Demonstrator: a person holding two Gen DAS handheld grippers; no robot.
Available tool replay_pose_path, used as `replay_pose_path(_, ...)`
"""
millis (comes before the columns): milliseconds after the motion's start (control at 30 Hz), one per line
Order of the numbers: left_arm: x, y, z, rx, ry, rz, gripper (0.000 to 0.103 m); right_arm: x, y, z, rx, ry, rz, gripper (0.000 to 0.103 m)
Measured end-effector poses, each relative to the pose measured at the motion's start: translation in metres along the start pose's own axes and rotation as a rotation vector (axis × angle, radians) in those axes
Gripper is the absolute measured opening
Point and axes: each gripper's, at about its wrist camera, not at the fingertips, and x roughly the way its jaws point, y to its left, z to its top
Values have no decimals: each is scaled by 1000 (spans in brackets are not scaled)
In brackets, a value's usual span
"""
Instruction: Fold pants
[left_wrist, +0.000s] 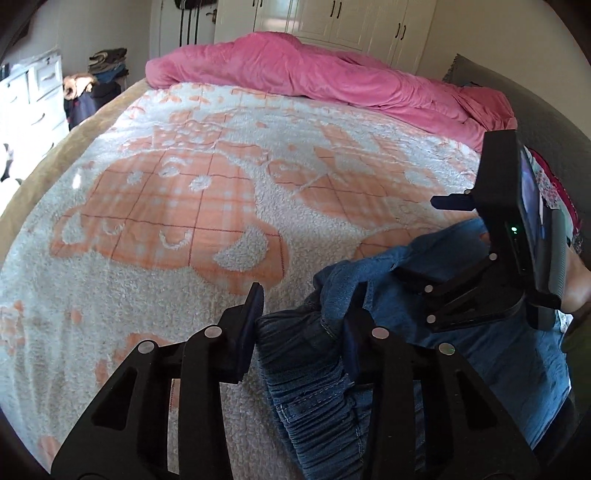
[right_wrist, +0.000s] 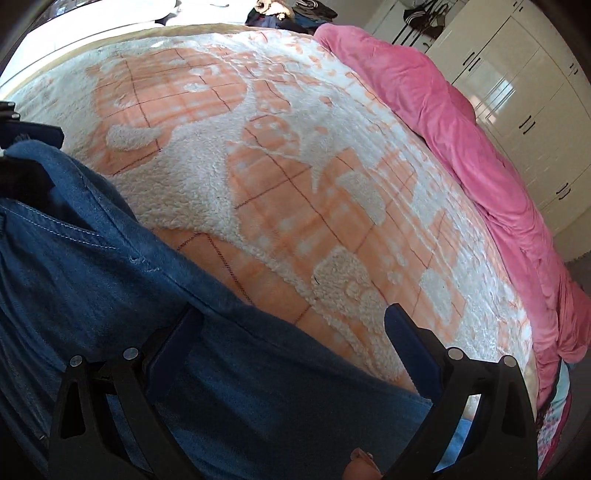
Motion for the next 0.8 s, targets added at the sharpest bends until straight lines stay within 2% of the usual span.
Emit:
replay_pose_path(67,-2,-3,-1,13,-2,7,29,0,-2,-2,31,-18,18,95)
replay_pose_path(133,-4,-5,0,15,-5,5,29,-3,0,-4,54,-37,73,68)
replay_pose_path(167,-4,-5,1,19,-8,10,29,-5,2,-5,60,-48,91,61)
replay_pose_path(233,-3,-4,2,22,-5,15,29,-10,10,-5,54,-60,107,37)
replay_pose_path(333,0,4,2,-6,2,19,29,-21,14,-4,95,-88,106,21)
replay_pose_path(433,-4,14,3,-47,-8,-1,29,-40,8,3,133,-148,79,18)
replay_pose_path(533,-8,15,3,-45,-27,-16,29,-54,1,4,156,-186,71,18)
replay_pose_path(800,-27,10,-3,-9,-54,-60,30,-92,4,-25,201,-248,94,18)
